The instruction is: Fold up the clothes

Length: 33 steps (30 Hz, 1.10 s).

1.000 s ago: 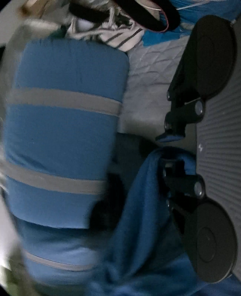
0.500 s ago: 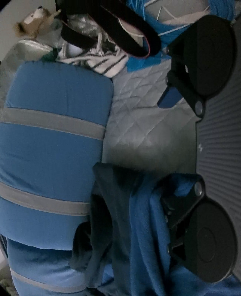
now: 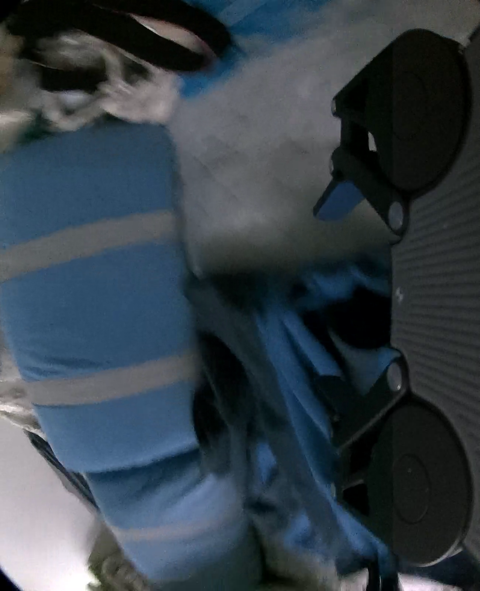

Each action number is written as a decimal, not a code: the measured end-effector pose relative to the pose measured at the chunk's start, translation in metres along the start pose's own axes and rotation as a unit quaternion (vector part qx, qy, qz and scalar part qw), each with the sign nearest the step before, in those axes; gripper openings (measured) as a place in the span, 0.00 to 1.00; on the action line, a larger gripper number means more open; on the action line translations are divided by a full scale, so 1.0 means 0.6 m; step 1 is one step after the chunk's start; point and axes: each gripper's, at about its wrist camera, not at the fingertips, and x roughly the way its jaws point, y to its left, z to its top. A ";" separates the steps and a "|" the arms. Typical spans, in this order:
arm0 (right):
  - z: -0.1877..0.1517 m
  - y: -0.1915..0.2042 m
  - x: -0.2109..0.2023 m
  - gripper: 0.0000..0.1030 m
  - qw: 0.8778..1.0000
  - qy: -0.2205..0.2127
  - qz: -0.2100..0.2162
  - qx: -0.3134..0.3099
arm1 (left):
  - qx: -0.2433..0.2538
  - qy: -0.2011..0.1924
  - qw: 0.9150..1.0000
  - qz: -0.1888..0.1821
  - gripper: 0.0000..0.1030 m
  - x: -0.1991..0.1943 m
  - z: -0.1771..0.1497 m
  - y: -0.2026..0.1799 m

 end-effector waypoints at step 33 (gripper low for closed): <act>-0.016 -0.020 0.099 0.73 0.996 0.038 0.031 0.068 | -0.012 0.002 1.000 0.006 0.19 0.003 0.005 0.002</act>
